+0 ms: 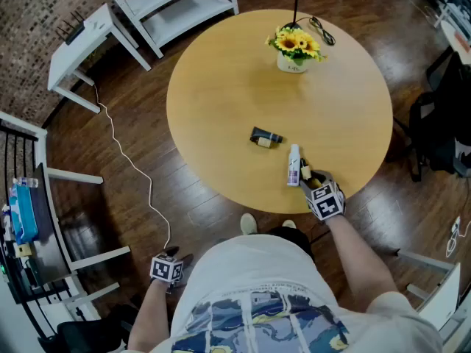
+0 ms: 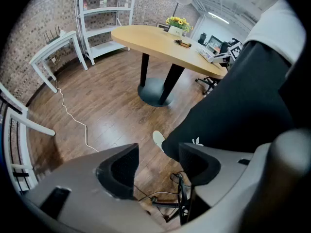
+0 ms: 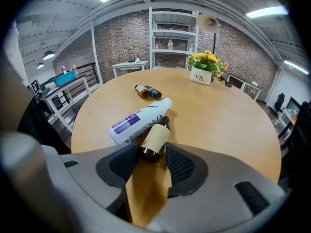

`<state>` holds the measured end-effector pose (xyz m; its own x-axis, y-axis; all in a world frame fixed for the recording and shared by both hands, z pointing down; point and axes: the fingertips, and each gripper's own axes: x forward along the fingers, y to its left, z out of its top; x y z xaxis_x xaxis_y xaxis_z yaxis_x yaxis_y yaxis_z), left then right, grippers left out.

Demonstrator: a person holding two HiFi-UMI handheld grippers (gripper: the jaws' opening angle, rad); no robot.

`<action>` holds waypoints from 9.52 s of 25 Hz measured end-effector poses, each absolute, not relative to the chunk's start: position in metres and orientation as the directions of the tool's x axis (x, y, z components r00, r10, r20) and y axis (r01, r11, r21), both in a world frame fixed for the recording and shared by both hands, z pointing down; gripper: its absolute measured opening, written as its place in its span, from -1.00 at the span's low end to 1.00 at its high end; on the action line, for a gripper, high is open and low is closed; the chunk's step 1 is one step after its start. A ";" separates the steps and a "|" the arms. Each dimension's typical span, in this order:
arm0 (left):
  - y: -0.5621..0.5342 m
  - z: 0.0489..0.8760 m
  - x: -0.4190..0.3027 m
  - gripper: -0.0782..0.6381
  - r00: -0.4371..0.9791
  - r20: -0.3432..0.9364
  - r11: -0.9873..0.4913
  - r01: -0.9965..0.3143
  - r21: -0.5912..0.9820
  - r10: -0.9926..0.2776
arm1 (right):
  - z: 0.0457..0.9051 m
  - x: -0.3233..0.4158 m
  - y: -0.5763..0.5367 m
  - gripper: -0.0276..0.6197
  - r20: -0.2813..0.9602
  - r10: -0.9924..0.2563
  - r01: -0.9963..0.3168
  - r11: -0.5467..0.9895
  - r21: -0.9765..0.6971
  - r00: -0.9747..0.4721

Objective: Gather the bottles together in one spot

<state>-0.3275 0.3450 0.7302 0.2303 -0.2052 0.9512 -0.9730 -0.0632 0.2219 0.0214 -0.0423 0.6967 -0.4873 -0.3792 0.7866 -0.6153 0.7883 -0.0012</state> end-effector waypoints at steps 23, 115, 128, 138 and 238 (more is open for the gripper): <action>-0.025 0.422 -0.111 -0.07 0.893 0.117 -0.617 -0.390 0.684 -0.435 | 0.461 -0.007 -0.025 -0.41 0.310 -0.639 -0.695 0.709 -0.117 -0.704; 0.185 0.534 -0.205 -0.28 0.391 0.557 -0.235 -0.914 0.331 -0.733 | 0.530 0.026 0.134 -0.37 0.524 -0.510 -0.646 0.756 -0.105 -0.682; 0.199 0.526 -0.232 -0.28 0.361 0.535 -0.159 -0.909 0.386 -0.764 | 0.541 -0.065 0.047 -0.30 0.580 -0.427 -0.415 0.895 0.161 -0.694; 0.141 0.520 -0.253 -0.28 0.237 0.570 -0.012 -0.929 0.369 -0.787 | 0.622 -0.126 -0.061 -0.30 0.739 -0.278 -0.124 0.958 0.258 -0.613; -0.420 0.621 -0.082 -0.52 0.176 0.544 -0.292 -0.947 -0.133 -0.820 | 0.577 0.179 -0.186 -0.31 0.644 -0.468 -0.666 0.741 -0.088 -0.605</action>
<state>-0.0824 -0.4204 0.6211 0.1763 -0.8203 0.5441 -0.9473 -0.2917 -0.1329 0.1791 -0.1864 0.5770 -0.6053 -0.4676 0.6442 -0.6658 0.7410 -0.0877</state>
